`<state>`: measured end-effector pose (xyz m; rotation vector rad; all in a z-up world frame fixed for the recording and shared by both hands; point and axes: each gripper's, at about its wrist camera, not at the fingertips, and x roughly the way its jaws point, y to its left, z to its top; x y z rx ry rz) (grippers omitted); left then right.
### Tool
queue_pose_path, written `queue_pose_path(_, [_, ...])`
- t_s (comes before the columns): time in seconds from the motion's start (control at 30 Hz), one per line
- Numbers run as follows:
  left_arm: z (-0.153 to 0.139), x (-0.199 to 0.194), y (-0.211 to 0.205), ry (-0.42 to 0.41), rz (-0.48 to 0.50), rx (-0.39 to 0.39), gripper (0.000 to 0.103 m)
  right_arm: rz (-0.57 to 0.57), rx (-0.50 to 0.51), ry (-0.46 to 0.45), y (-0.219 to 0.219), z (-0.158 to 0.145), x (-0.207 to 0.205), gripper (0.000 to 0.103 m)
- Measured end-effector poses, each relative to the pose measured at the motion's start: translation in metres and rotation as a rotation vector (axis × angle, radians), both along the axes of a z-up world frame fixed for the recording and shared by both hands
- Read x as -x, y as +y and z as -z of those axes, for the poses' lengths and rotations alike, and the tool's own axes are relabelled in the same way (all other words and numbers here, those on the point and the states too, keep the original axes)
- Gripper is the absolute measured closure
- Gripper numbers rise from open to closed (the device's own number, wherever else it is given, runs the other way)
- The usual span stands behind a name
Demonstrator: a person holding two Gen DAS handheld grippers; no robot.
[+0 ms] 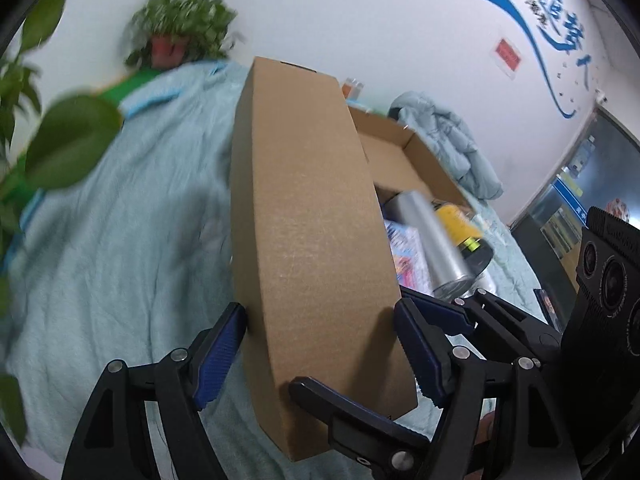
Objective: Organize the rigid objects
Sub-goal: 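Grasp the cardboard divider panel with the left gripper and lift it out, then carry the cardboard panel with the left gripper and lower it into the box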
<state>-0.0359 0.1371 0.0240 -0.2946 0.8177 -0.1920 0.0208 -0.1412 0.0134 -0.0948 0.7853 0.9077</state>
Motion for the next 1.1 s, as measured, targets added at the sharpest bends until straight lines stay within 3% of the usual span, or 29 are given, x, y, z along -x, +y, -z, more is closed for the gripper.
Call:
queue_pose_path(0.27, [-0.064, -0.034, -0.032, -0.141, 0.062, -0.060, 0.030, 0.080, -0.045, -0.146, -0.016, -0.041, -0.028, 0.026])
queue_pose_path(0.63, [-0.148, -0.130, -0.060, -0.279, 0.130, -0.087, 0.030, 0.180, -0.098, -0.276, -0.022, -0.091, -0.105, 0.026])
queue_pose_path(0.9, [-0.179, -0.220, -0.044, -0.269, 0.135, -0.077, 0.030, 0.194, -0.108, -0.278, -0.016, -0.096, -0.167, 0.026])
queue_pose_path(1.1, [-0.165, -0.300, -0.032, -0.186, 0.121, -0.052, 0.030, 0.189, -0.099, -0.221, -0.004, -0.082, -0.209, 0.026])
